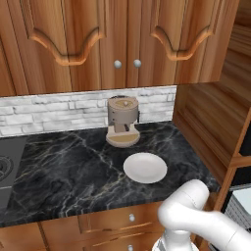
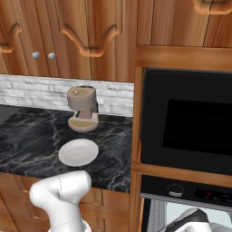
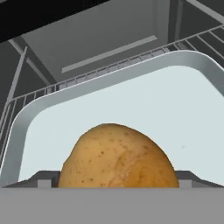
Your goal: Place the potato on the rack of the oven.
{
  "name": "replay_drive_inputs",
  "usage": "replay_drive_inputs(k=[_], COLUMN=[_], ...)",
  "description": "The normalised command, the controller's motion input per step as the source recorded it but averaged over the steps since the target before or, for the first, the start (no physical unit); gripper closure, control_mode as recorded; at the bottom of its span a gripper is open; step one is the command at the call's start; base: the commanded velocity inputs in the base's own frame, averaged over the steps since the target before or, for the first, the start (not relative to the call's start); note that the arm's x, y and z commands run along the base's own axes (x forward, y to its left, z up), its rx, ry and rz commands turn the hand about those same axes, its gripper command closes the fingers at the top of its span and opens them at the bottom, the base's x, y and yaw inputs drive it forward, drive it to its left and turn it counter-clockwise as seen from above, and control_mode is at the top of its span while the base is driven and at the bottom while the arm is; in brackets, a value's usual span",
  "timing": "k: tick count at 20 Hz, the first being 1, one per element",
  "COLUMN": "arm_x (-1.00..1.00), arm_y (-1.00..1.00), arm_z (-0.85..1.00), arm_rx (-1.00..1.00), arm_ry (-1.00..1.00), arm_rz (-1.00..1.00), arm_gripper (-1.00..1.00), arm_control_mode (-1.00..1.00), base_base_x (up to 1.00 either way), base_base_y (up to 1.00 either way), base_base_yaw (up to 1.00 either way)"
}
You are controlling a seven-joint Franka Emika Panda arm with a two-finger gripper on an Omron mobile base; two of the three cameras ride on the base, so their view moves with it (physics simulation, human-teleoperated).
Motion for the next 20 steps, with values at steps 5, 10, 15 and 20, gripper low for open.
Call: replay_drive_inputs(k=[5, 10, 15, 20], arm_x=[0.23, 0.01, 0.0, 0.02], arm_y=[0.03, 0.0, 0.0, 0.0], arm_z=[-0.28, -0.13, -0.26, -0.15], arm_rx=[-0.05, 0.0, 0.0, 0.0], arm_ry=[0.0, 0.0, 0.0, 0.0], arm_rz=[-0.02, 0.0, -0.01, -0.01], arm_gripper=[1.0, 1.0, 1.0, -1.0], arm_control_mode=[-1.0, -1.0, -1.0, -1.0], base_base_x=[0.0, 0.0, 0.0, 0.0], base_base_y=[0.0, 0.0, 0.0, 0.0], base_base_yaw=[0.0, 0.0, 0.0, 0.0])
